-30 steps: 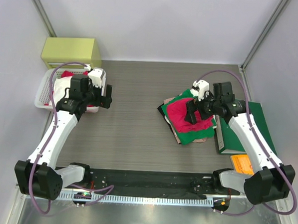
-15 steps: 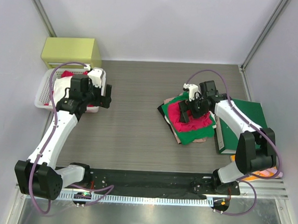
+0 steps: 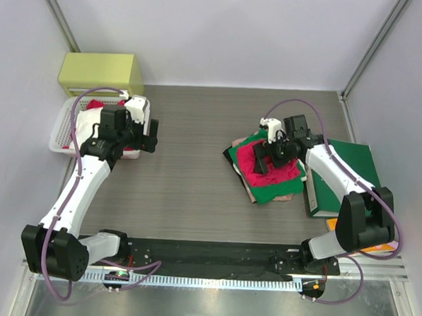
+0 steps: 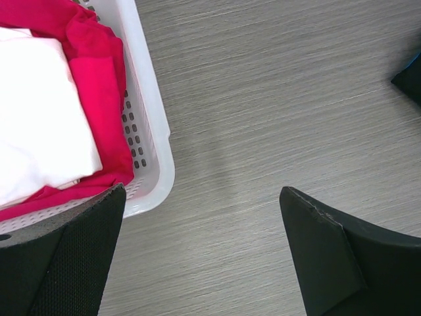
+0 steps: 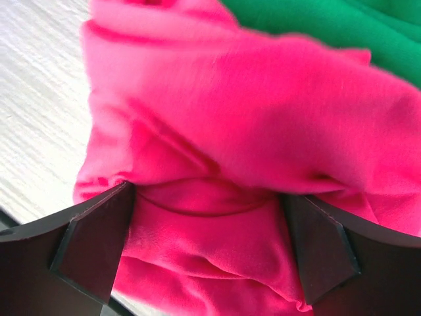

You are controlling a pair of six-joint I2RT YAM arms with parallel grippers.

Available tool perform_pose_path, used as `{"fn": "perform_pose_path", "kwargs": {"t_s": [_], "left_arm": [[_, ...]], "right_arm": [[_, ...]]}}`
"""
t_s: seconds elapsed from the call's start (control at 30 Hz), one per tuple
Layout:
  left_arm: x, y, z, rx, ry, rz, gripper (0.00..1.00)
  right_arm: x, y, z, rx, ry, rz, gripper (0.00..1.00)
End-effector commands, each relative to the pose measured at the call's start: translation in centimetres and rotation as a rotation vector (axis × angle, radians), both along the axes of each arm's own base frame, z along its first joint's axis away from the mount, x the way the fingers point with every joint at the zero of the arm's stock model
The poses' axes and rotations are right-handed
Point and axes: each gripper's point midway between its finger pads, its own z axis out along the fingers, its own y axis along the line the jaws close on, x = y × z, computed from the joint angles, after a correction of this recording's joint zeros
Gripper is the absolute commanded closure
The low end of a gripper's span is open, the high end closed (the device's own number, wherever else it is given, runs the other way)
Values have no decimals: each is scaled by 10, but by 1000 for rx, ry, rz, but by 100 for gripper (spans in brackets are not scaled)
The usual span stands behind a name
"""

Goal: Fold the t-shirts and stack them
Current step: Put the neatly folded tshirt into the corner of the board with the right arm

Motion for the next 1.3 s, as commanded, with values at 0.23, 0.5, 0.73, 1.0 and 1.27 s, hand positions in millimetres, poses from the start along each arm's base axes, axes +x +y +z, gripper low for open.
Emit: {"fn": "perform_pose_path", "kwargs": {"t_s": [0.23, 0.5, 0.73, 1.0, 1.27], "left_arm": [[11, 0, 14, -6, -60, 0, 0], [10, 2, 9, 9, -47, -2, 0], [11, 1, 4, 10, -38, -9, 0], [12, 2, 7, 13, -42, -6, 0], [9, 3, 5, 23, -36, -4, 0]], "right_arm": [[-3, 2, 95, 39, -218, 5, 0], [4, 7, 49, 29, -122, 7, 0], [-11, 5, -19, 11, 36, -22, 0], [2, -10, -48, -88, 63, -105, 0], [44, -12, -76, -161, 75, -138, 0]]}}
